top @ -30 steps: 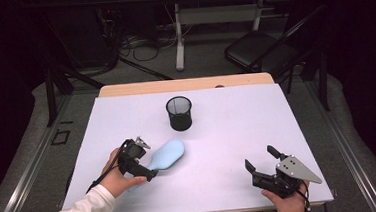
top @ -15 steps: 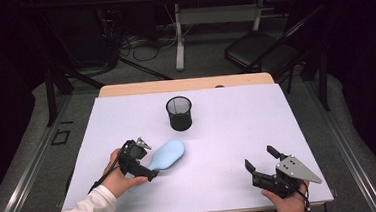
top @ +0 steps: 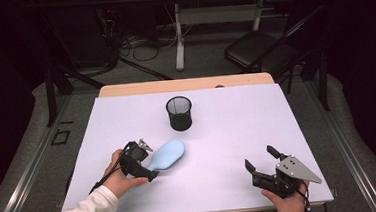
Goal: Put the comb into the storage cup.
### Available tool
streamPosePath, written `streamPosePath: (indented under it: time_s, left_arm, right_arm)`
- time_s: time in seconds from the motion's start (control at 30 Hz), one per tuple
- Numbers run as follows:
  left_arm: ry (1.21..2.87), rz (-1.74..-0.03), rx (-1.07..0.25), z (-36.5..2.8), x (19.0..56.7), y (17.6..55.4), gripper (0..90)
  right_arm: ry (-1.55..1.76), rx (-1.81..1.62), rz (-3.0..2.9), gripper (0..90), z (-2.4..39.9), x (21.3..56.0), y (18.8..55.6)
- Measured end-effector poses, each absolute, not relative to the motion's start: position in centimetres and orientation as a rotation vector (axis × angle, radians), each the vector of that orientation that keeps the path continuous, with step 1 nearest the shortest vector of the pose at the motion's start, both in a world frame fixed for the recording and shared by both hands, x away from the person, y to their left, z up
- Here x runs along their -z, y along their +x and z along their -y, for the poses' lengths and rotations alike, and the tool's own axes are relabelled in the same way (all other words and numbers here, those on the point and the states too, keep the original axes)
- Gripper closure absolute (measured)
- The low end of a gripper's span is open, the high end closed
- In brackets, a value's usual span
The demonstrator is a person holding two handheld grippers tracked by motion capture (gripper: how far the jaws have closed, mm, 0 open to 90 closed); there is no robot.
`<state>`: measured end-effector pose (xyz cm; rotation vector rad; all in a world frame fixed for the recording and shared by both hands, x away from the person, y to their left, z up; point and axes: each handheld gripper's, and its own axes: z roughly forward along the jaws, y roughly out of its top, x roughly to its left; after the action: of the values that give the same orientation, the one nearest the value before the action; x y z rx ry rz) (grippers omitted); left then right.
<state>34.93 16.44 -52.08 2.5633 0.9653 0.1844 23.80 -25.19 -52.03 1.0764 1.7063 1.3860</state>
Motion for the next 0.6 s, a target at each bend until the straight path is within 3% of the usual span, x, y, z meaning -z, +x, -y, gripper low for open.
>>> streamPosePath:
  time_s: [0.2,0.37,0.6]
  left_arm:
    - [2.576,-0.957,-0.201,-16.30,52.35,34.78,22.4]
    - [2.569,-0.956,-0.209,-16.33,52.44,34.77,32.5]
    - [2.565,-0.973,-0.203,-16.25,52.75,34.80,33.7]
  right_arm:
    - [1.075,-1.387,-1.707,14.1,25.20,52.04,23.84]
    - [1.077,-1.387,-1.707,14.1,25.20,52.03,23.82]
    - [1.075,-1.389,-1.707,14.1,25.20,52.03,23.82]
